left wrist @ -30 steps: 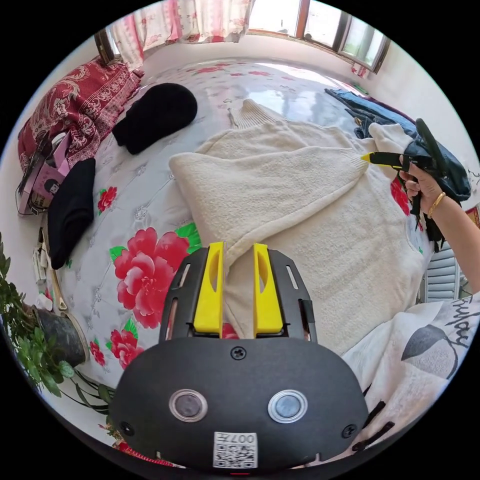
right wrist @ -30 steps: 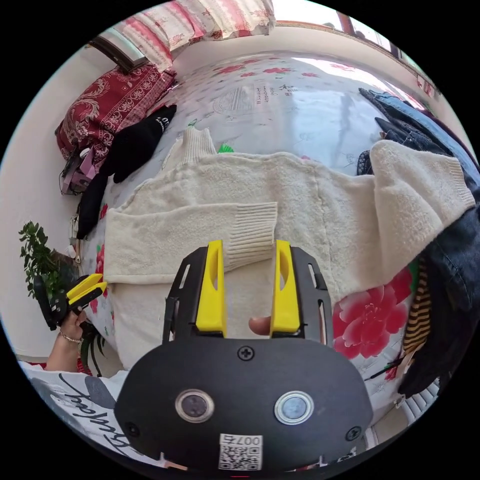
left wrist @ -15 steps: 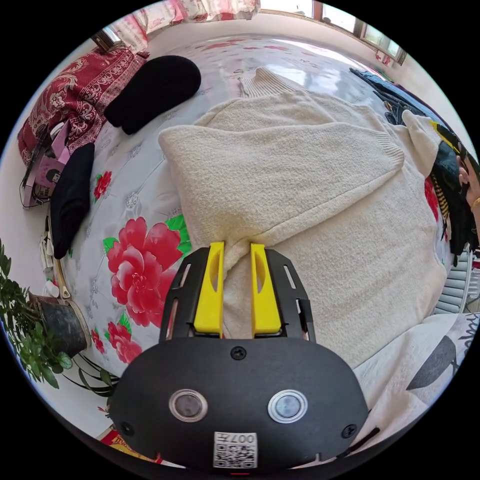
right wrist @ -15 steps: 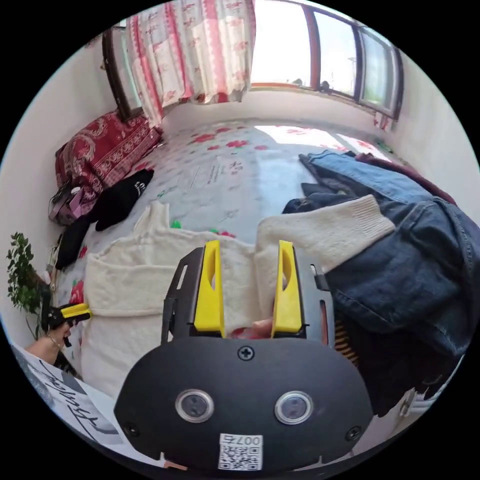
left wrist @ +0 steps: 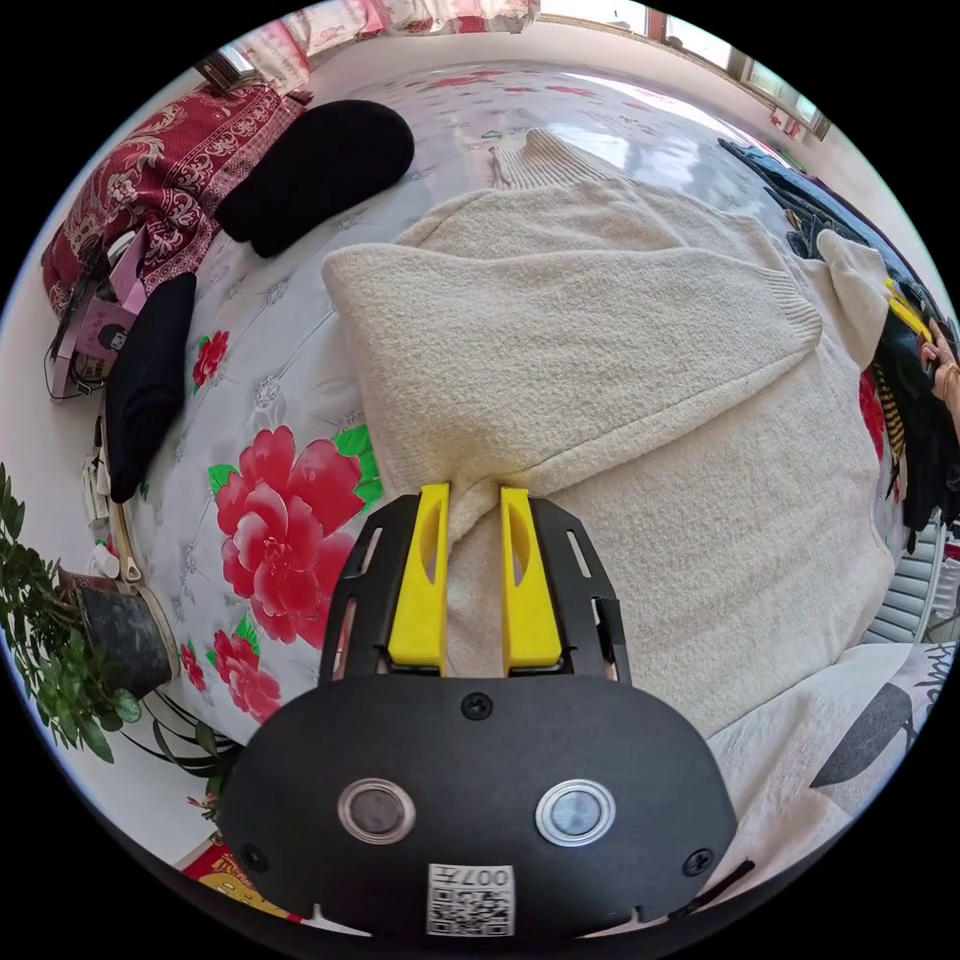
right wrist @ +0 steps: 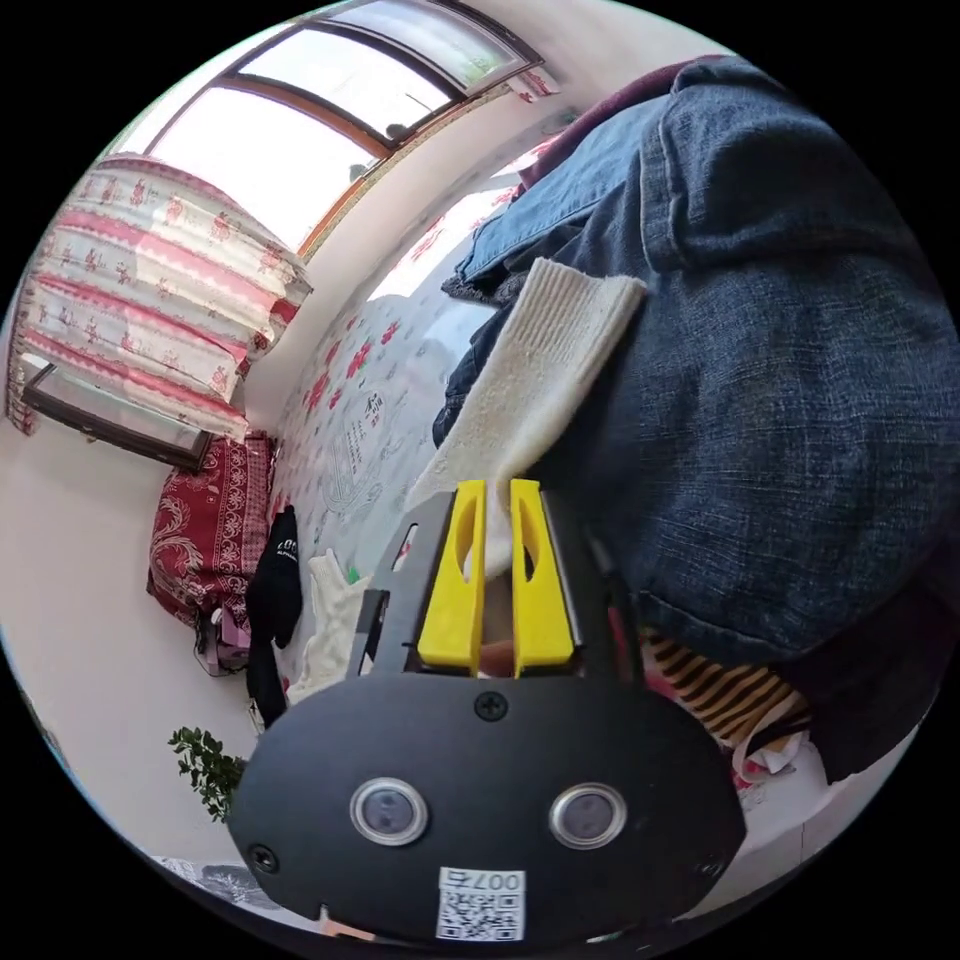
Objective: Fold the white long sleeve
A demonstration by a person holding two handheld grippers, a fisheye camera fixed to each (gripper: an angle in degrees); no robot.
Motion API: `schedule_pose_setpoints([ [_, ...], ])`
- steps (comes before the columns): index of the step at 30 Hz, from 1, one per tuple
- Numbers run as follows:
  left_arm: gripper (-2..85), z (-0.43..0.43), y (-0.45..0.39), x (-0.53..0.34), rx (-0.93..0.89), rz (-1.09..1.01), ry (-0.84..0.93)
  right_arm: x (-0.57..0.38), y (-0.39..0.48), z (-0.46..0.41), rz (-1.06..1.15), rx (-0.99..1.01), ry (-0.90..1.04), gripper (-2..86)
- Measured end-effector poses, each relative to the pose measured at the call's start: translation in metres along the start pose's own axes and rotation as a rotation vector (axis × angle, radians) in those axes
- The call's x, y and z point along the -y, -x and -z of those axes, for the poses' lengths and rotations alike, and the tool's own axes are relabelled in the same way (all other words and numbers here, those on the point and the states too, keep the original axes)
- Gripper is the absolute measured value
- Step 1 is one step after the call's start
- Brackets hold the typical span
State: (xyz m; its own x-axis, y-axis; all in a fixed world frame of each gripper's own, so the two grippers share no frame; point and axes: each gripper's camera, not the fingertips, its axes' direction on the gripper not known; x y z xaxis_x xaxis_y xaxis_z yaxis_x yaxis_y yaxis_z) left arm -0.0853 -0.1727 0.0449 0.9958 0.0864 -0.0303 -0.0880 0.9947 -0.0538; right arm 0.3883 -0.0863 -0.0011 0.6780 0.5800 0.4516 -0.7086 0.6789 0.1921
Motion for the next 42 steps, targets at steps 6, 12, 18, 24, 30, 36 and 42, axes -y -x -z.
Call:
schedule_pose_setpoints([
  [6,6.8,0.0,0.0,0.006,0.006,0.007,0.007,-0.006,0.0,0.022,0.056,-0.052,-0.072,5.0],
  [12,6.9,0.0,0.003,0.011,0.005,-0.004,0.018,0.014,-0.02,0.0,-0.047,0.047,0.001,5.8],
  [18,6.9,-0.001,0.007,0.011,-0.008,0.002,0.009,0.029,0.061,0.008,0.182,0.097,-0.057,0.6],
  [24,6.8,-0.002,0.01,0.006,-0.01,0.017,-0.014,0.005,0.144,0.023,0.381,-0.029,-0.117,2.9],
  [30,6.7,-0.004,0.013,0.0,-0.017,0.012,-0.036,0.002,0.04,0.012,0.075,-0.242,-0.03,9.3],
  [36,6.6,-0.008,0.014,0.003,-0.015,0.007,-0.009,0.011,-0.003,0.007,-0.01,-0.218,0.004,10.2],
  [42,6.7,-0.011,0.017,0.001,-0.02,0.015,0.005,0.02,0.017,-0.015,-0.059,-0.213,0.149,8.6],
])
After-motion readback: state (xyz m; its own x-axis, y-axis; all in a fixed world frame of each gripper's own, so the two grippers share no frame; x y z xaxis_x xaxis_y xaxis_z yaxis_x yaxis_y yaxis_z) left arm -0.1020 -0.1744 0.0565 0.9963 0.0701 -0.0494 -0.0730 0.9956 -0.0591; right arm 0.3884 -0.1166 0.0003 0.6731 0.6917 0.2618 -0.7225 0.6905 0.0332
